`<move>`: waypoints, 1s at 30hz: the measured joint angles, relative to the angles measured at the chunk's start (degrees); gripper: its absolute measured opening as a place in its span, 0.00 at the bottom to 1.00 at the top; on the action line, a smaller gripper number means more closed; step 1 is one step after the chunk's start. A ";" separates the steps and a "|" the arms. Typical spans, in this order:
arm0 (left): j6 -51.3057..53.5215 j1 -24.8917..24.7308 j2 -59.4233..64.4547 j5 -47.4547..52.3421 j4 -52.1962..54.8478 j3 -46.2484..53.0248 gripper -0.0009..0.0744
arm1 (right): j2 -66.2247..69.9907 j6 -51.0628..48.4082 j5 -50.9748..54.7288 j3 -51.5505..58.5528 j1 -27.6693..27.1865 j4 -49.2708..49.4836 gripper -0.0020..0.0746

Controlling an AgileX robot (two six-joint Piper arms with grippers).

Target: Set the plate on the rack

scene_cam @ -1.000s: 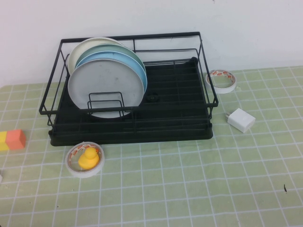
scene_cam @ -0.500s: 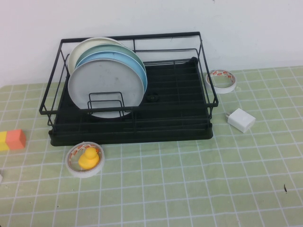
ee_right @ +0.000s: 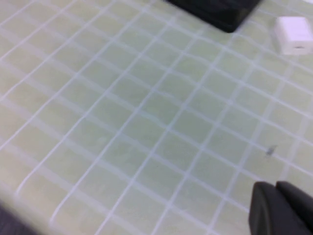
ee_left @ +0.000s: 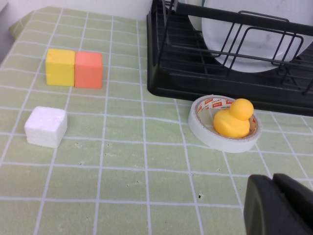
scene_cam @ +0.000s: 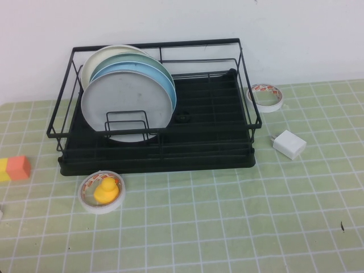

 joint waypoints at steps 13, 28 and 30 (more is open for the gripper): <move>0.00 0.00 0.00 0.00 0.00 0.00 0.01 | -10.17 0.00 -9.29 2.59 -27.06 0.57 0.02; 0.00 0.00 0.00 0.00 0.00 0.00 0.01 | -11.62 0.00 -13.69 14.07 -28.62 0.57 0.02; 0.00 0.00 0.00 0.00 0.00 0.00 0.01 | -11.62 0.00 -13.69 14.07 -28.62 0.57 0.02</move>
